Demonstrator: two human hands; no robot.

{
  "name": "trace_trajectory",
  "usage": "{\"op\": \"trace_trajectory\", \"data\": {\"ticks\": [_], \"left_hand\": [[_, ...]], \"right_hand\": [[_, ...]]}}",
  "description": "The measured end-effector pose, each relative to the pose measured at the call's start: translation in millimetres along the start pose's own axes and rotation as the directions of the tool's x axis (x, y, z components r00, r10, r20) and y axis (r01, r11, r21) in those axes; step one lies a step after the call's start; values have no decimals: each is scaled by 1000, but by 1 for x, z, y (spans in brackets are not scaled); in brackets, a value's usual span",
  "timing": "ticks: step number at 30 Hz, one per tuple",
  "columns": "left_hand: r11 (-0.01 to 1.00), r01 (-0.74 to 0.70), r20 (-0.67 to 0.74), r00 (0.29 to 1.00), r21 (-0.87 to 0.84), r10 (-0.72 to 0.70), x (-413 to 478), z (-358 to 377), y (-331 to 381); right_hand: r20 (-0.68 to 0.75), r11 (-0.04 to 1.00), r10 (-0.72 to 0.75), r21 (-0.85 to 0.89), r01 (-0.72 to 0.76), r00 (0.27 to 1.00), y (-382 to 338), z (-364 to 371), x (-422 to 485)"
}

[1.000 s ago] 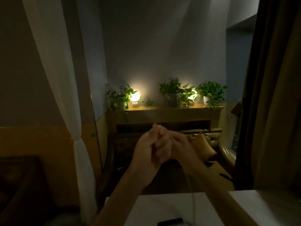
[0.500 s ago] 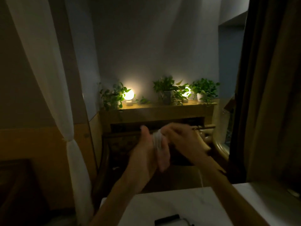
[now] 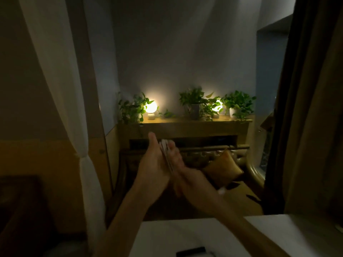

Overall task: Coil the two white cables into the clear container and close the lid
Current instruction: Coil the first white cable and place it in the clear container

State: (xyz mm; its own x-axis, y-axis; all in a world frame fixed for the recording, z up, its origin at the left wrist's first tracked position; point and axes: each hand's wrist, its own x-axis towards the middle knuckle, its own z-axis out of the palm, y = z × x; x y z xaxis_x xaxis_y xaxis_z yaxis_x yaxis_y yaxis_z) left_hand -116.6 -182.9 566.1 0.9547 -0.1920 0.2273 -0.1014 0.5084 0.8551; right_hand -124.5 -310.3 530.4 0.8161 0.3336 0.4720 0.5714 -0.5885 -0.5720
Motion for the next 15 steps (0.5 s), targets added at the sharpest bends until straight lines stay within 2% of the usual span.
{"op": "trace_trajectory", "data": {"ticks": [1, 2, 4, 5, 6, 8, 10, 12, 13, 15], "left_hand": [[997, -53, -97, 994, 49, 57, 8, -5, -2], [968, -87, -160, 979, 235, 127, 14, -13, -4], [822, -104, -68, 983, 560, 170, 10, -23, -20], [769, -104, 17, 993, 631, 120, 4, -27, -35], [760, -98, 79, 995, 643, 61, -3, -33, -50], [796, -122, 167, 986, 594, 26, -10, -34, -64], [867, -94, 187, 982, 490, 1, -11, -28, -65], [928, -18, 197, 979, 373, -61, -12, -18, -57], [943, 24, 186, 978, 331, -90, -11, -15, -53], [952, 82, 145, 981, 294, -129, -7, -16, -50]], "right_hand": [[107, 1000, 11, -8, -10, 994, -5, 15, -10], [162, 995, 1, -102, 15, 987, -8, 19, -22], [88, 946, -55, -314, 80, 995, -3, 5, -24], [32, 930, -97, -354, 102, 995, 3, -10, -17], [10, 914, -144, -382, 136, 990, 3, -22, -12], [-25, 908, -222, -368, 198, 975, 6, -37, -6], [-131, 949, -252, -227, 218, 959, 15, -42, -5], [-241, 976, -187, 61, 207, 952, 24, -42, -3], [-234, 954, -128, 236, 184, 964, 27, -39, -2], [-120, 850, -11, 522, 72, 993, 29, -29, -5]]}}
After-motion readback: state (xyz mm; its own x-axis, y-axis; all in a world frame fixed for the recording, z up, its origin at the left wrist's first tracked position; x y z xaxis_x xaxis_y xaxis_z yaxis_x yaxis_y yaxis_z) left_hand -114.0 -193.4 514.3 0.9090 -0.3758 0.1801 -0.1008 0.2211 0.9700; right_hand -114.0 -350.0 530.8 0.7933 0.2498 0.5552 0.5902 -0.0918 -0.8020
